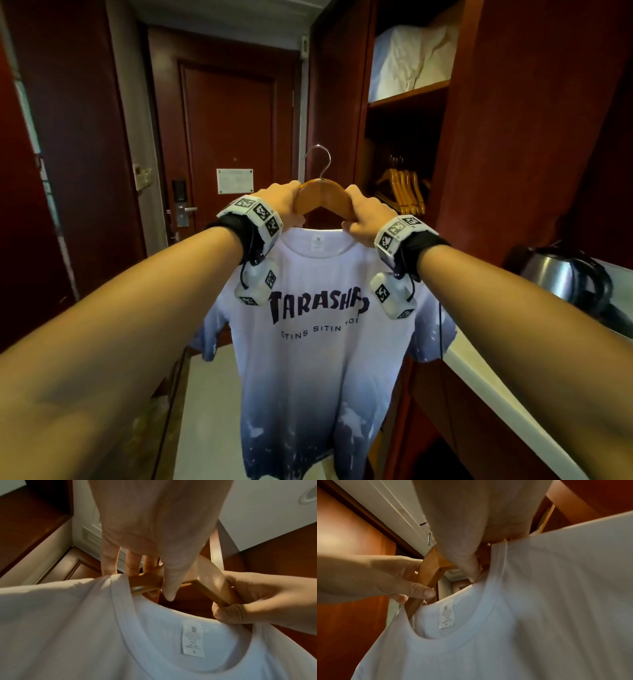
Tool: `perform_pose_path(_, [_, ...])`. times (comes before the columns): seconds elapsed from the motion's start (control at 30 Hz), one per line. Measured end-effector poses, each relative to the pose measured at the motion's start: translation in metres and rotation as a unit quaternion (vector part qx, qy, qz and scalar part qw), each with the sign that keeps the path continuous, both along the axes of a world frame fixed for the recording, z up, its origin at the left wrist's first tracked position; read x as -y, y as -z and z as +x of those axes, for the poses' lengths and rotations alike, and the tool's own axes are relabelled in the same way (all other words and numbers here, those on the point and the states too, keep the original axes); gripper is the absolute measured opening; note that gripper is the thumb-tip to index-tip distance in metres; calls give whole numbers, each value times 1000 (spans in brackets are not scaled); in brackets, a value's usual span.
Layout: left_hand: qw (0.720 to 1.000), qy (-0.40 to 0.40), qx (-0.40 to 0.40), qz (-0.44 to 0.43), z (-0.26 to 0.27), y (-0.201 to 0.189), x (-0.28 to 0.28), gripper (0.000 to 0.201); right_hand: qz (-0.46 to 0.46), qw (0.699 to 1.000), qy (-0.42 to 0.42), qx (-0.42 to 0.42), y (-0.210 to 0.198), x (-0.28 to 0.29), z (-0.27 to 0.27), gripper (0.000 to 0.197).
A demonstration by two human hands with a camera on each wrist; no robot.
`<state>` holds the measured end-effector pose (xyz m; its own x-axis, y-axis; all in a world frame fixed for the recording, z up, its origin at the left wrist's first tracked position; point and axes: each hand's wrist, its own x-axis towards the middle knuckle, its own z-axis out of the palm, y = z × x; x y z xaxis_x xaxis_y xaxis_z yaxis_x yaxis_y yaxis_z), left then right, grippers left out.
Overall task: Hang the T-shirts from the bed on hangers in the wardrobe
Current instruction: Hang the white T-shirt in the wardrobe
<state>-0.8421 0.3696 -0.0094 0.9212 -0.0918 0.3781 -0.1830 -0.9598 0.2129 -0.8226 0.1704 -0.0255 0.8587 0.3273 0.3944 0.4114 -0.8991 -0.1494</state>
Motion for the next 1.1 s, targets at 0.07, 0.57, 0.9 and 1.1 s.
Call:
perform_pose_path(0.07, [1000, 6, -3, 3, 43, 2, -1, 36, 5, 1000, 4, 2, 2, 0, 41, 44])
perform_pose_path(0.57, [998, 17, 20, 61, 321, 1, 20, 34, -6, 998, 51, 20, 0, 19, 307, 47])
perform_pose_path(0.9, [992, 118, 18, 32, 475, 12, 70, 32, 11, 985, 170, 30, 5, 59, 421, 44])
perform_pose_path(1.1, [975, 222, -3, -16, 573, 18, 101, 34, 17, 968, 246, 48, 7, 81, 490, 34])
